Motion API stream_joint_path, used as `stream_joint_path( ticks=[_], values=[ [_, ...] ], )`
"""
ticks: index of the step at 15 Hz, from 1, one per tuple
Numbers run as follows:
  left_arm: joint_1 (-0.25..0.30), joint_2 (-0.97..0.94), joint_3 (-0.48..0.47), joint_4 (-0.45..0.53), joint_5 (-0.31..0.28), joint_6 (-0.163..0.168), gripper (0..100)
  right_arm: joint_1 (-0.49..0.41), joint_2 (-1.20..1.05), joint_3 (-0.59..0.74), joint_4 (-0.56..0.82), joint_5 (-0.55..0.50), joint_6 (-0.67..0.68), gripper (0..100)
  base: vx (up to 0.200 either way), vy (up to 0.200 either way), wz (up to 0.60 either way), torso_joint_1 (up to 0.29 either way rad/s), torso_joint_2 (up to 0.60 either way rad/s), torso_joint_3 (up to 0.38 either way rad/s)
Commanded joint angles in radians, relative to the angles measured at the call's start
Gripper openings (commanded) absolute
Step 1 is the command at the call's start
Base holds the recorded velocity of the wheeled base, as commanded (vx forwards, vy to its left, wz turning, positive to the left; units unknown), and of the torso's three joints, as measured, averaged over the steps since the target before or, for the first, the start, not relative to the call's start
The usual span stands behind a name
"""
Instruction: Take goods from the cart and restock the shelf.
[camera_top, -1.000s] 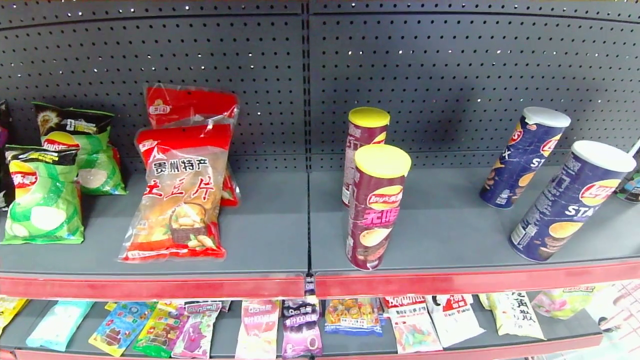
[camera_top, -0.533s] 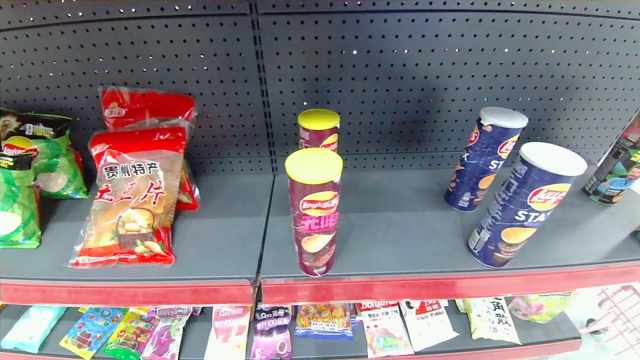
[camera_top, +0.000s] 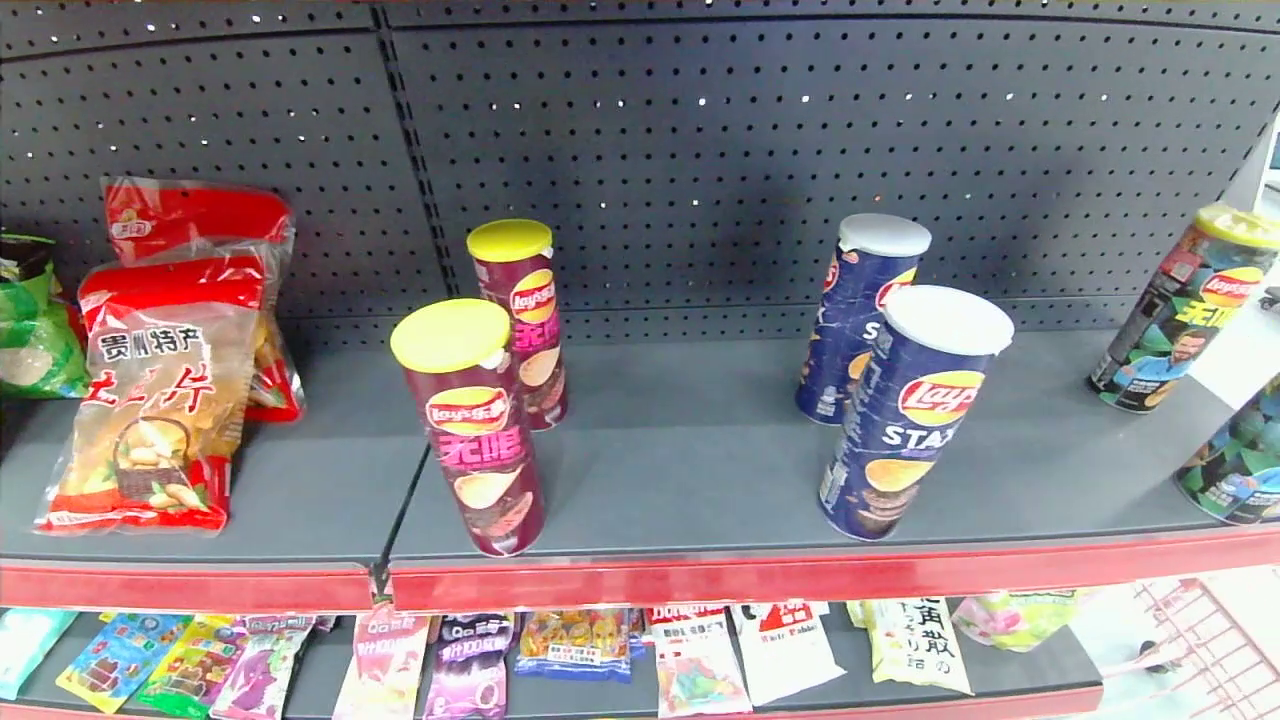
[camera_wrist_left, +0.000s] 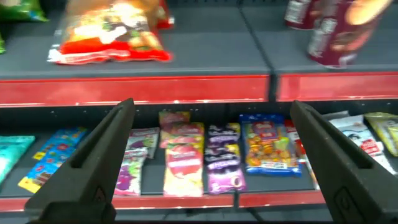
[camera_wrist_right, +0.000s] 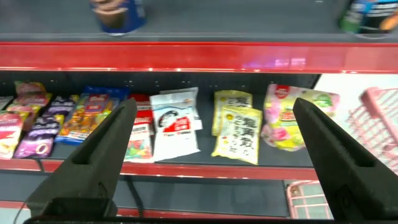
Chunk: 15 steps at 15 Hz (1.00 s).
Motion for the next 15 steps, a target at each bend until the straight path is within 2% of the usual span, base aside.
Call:
stream_joint_path(
  ticks=[1, 12, 15],
  values=[
    [0.000, 0.000, 0.000, 0.000, 0.000, 0.000, 100, 0.001, 0.002, 0.000, 0.000, 0.000, 0.000, 100, 0.000, -0.200, 0.00, 0.002, 0.00, -0.002],
    [0.000, 0.000, 0.000, 0.000, 0.000, 0.000, 100, -0.001, 0.002, 0.000, 0.000, 0.000, 0.001, 100, 0.000, -0.200, 0.00, 0.003, 0.00, 0.004],
    [0.000, 0.000, 0.000, 0.000, 0.000, 0.000, 100, 0.001, 0.002, 0.000, 0.000, 0.000, 0.000, 100, 0.000, 0.000, 0.00, 0.000, 0.00, 0.000]
  ],
)
